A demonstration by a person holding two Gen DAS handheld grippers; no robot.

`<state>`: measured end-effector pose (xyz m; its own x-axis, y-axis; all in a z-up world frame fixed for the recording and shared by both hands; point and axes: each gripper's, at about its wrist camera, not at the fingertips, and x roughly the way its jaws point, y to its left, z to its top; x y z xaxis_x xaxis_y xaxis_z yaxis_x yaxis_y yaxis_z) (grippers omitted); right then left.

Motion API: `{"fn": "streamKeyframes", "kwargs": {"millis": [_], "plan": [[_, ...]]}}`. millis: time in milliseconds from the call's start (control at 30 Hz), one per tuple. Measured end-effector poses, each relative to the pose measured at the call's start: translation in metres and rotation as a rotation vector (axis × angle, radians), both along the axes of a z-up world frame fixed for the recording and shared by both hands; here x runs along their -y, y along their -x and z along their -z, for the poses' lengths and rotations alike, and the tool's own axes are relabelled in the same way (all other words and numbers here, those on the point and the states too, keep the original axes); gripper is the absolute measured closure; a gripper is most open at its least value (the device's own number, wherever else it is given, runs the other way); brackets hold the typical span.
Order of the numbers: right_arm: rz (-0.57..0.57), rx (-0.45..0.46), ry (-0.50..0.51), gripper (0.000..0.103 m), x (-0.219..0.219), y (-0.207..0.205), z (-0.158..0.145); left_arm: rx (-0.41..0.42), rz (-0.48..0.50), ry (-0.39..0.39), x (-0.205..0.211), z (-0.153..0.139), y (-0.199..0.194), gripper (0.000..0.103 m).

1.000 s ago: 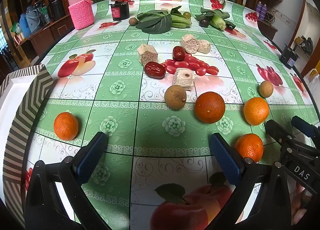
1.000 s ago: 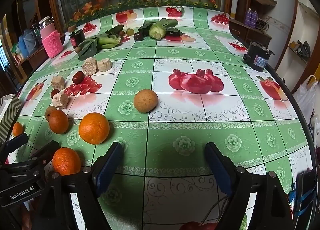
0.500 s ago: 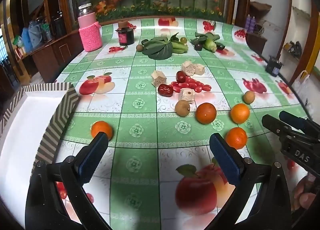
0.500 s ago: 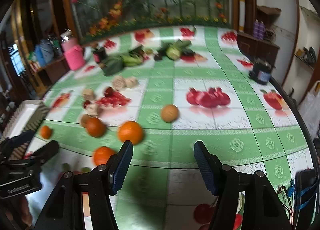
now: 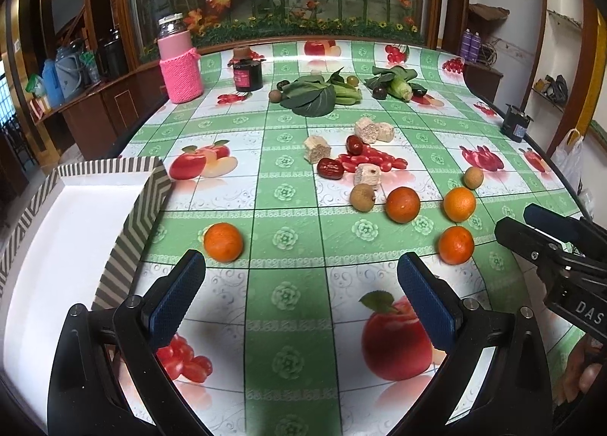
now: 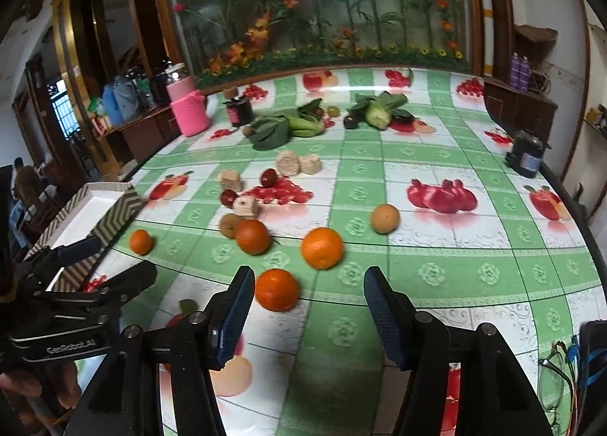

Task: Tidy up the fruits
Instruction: 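Move the left tool toward an orange while the right tool approaches another orange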

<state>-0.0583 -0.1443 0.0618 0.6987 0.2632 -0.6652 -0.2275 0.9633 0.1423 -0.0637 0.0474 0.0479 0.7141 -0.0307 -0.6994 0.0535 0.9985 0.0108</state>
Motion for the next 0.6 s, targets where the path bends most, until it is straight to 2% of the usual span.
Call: {"fn": "streamKeyframes", "kwargs": {"millis": [200,433,600], "plan": [[0.004,0.033,0.013,0.044,-0.005,0.005,-0.008,-0.006,0.010,0.013,-0.006,0.002,0.001,0.001],[-0.040,-0.026,-0.017,0.044,-0.003,0.001,0.000,-0.027,0.039,0.019,-0.013,0.007,-0.001,0.001],[-0.081,-0.077,0.027,0.045,-0.009,-0.001,0.013,-0.038,0.065,0.026,-0.023,0.009,0.000,0.001]]}}
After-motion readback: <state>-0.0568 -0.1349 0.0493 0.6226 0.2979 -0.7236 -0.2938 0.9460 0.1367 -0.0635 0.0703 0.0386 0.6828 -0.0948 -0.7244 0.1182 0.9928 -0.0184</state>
